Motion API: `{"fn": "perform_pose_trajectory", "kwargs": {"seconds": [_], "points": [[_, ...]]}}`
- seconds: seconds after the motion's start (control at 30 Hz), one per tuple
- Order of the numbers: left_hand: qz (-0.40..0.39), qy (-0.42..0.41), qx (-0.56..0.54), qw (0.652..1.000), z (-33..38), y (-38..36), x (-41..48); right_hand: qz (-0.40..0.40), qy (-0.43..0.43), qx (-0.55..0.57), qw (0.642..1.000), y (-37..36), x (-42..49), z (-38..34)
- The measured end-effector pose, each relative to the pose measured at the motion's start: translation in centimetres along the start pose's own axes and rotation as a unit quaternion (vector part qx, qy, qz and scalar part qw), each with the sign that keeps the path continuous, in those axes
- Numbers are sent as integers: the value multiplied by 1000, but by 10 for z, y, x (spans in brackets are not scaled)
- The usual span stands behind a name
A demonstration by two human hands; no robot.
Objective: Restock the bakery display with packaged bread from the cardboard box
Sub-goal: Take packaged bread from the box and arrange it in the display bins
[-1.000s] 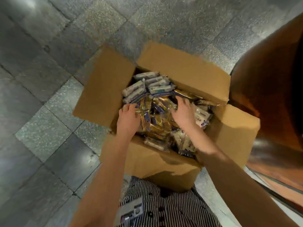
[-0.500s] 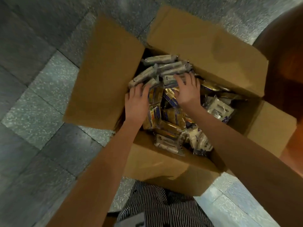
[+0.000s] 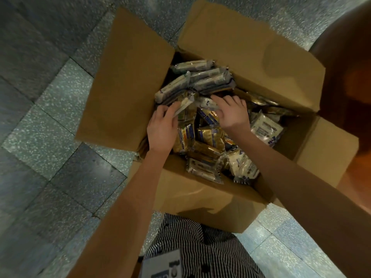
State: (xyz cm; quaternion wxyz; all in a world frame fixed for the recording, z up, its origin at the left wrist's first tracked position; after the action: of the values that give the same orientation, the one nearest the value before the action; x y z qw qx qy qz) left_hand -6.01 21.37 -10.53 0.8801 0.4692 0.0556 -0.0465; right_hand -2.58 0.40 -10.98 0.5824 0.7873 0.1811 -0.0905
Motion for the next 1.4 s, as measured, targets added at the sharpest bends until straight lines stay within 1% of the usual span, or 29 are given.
{"fn": "perform_pose_trajectory", "kwargs": {"seconds": [0.13, 0.2, 0.33, 0.43, 0.57, 0.67, 0.73, 0.87, 1.0, 1.1, 1.17, 1.27, 1.4], "points": [[2, 15, -24, 1000, 23, 22, -19, 23, -25, 55, 998, 28, -43, -1], [10, 23, -31, 999, 35, 33, -32, 51, -36, 88, 994, 45, -66, -2], [26, 62, -59, 996, 57, 57, -65, 100, -69, 181, 976, 77, -113, -11], [51, 95, -86, 990, 72, 74, -102, 113, -74, 245, 960, 98, -146, -21], [94, 128, -109, 981, 96, 92, -159, 108, -51, 279, 953, 116, -192, -29], [152, 141, -116, 971, 117, 103, -214, 98, -4, 286, 953, 122, -235, -34], [202, 155, -126, 959, 129, 108, -263, 85, 29, 300, 950, 123, -265, -37], [291, 219, -147, 920, 145, 105, -372, 58, 79, 304, 948, 119, -321, -46], [347, 292, -134, 881, 143, 104, -467, 0, 163, 288, 944, 110, -367, -81], [400, 341, -123, 842, 140, 116, -536, -42, 234, 253, 938, 94, -401, -119], [435, 366, -113, 815, 141, 123, -582, -71, 276, 243, 927, 82, -426, -149], [486, 414, -105, 762, 143, 128, -656, -112, 343, 239, 901, 63, -472, -197], [535, 466, -87, 699, 155, 129, -761, -180, 401, 236, 867, 28, -554, -252]]}}
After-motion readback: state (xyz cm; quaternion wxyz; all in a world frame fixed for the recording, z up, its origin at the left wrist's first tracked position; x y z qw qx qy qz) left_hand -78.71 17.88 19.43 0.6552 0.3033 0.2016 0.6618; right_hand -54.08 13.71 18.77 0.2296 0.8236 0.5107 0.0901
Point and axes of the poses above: each hand's wrist, its own x-axis towards the middle knuckle, its own y-axis out of the back of the hand, z = x × y, the point moved 5 cm from there along x, towards the middle knuckle, and after that the axes turned 3 degrees about -z, right-handed, at the moved point
